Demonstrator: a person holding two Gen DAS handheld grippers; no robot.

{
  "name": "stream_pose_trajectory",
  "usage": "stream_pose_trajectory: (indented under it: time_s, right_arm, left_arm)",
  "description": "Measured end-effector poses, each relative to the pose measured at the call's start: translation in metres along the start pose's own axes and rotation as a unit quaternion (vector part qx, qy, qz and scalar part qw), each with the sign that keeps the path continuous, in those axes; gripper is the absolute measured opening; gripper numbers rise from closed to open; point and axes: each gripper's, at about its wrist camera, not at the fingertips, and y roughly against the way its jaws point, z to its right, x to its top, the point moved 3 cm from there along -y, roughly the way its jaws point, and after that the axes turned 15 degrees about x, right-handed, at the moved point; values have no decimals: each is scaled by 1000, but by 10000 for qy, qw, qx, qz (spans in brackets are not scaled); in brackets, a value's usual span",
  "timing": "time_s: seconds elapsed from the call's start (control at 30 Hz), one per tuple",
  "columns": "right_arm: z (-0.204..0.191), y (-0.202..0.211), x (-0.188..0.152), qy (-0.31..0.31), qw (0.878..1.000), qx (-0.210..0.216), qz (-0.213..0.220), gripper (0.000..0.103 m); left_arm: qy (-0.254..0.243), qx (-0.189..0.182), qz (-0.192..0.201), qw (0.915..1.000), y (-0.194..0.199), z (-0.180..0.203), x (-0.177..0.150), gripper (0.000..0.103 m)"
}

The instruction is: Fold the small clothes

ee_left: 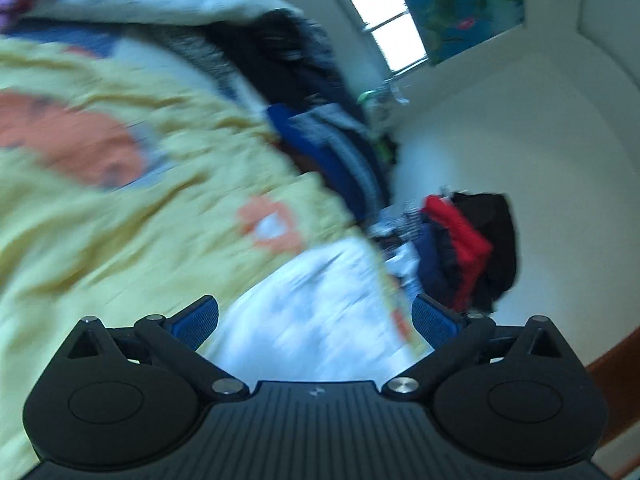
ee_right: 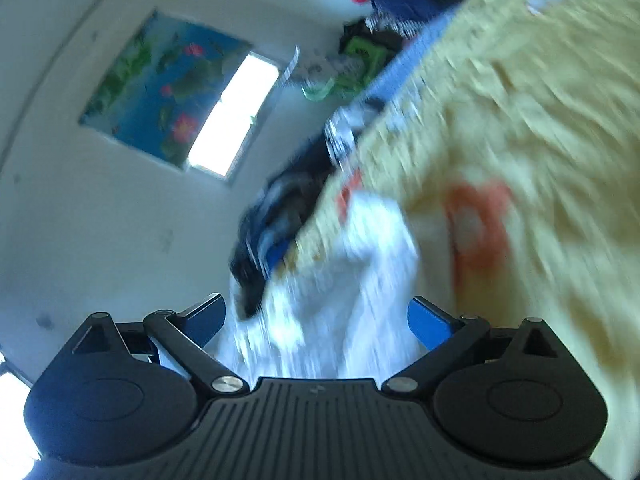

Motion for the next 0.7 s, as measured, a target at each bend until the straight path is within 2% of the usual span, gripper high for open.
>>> stream_pose_trajectory:
  time_s: [0.07, 0.17, 0.27, 0.3, 0.37, 0.47, 0.57, 0.63, 0.7]
  right_arm:
    - [-3, 19, -31, 17, 9994, -292, -177, 95]
    - [-8, 47, -66, -16, 9980, -624, -86, 93]
    - [-9, 65, -90, -264, 9975, -650, 120, 92]
    - [-8, 68, -95, -344, 9971, -671, 129, 92]
    - [-6, 65, -102, -383, 9965, -742, 89, 83]
    - [-1, 49, -99, -466, 9959, -752, 209, 75]
    - [8, 30, -94, -625, 9945, -746, 378, 66]
    - [11, 18, -94, -689, 9940, -710, 473, 63]
    - [14, 7, -95, -705, 9936, -710, 528, 52]
  left_arm:
    - [-75, 226, -57, 9997, 10, -13, -20, 103]
    - [-51, 513, -176, 9985, 19, -26, -45, 103]
    - [93, 693, -276, 9972, 22, -34, -67, 103]
    - [50, 653, -224, 9976, 25, -34, -74, 103]
    - [-87, 705, -180, 9973, 23, -28, -81, 103]
    - [14, 700, -224, 9973, 22, -21, -92, 103]
    - [155, 563, -479, 9971, 17, -15, -100, 103]
    - [263, 591, -463, 9968, 14, -13, -100, 103]
    - [438, 534, -472, 9965, 8, -14, -95, 96]
